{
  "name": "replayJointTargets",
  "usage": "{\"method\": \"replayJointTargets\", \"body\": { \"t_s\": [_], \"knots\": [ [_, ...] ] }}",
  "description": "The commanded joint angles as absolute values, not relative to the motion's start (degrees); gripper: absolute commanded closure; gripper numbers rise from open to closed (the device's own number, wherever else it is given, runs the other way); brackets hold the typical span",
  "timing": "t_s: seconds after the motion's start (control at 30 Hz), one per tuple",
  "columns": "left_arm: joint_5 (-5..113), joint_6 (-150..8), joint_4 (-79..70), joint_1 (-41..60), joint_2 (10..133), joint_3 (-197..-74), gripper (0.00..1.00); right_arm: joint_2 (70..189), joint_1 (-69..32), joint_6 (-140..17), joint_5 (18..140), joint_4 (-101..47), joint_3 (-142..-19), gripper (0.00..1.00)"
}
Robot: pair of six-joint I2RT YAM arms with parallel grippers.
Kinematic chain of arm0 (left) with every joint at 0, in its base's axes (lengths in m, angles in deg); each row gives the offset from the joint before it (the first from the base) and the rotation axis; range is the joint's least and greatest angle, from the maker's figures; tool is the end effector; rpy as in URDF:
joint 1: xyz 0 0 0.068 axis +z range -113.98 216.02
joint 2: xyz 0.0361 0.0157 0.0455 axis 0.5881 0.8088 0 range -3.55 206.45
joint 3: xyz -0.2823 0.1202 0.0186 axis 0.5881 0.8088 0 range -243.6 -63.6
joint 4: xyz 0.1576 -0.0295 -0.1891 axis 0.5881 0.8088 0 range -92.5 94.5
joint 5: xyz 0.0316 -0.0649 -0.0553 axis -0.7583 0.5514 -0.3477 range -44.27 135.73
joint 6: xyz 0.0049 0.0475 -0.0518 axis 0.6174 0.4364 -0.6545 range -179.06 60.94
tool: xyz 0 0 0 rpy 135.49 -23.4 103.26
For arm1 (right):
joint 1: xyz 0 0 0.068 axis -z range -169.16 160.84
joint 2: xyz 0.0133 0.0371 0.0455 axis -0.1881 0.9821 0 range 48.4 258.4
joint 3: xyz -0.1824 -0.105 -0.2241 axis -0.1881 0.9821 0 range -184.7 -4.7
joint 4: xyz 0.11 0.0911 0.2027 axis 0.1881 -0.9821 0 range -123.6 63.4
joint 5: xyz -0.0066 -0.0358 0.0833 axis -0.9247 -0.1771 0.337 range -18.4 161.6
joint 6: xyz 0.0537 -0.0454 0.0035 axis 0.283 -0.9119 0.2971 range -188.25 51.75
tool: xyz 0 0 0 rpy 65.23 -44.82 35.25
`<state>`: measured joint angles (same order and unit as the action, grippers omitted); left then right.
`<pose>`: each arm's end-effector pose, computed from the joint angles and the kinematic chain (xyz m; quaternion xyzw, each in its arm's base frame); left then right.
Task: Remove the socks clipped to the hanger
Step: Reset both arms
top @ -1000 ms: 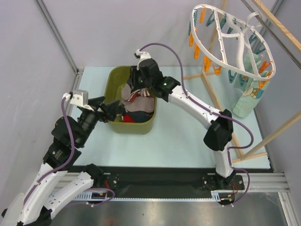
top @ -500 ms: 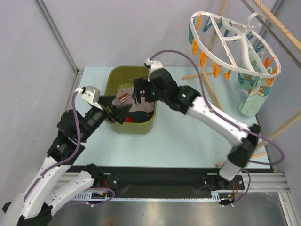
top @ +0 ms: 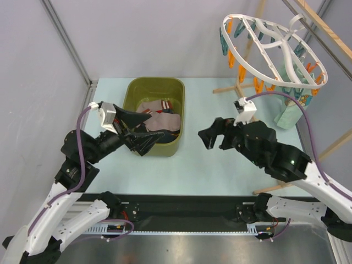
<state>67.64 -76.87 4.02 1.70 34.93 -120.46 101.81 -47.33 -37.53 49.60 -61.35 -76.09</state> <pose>0.0788 -0.0798 0.4558 0.2349 0.5912 -0.4425 0.6320 0.1049 0.1281 0.4457 -0.0764 0.7924 0.3007 0.5253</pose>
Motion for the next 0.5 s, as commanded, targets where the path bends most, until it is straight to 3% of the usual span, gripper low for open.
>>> {"method": "replayJointTargets", "body": {
  "t_s": [0.0,0.47],
  "knots": [
    [73.41,-81.03,-1.36,1.92,35.73,-118.97,0.01,97.45,-47.43,-36.69,45.94,-62.37,-74.31,0.00],
    [75.08,-80.60,-0.48,1.92,34.95,-118.71,0.00,91.29,-47.43,-36.87,41.19,-63.87,-72.20,0.00]
  ]
}}
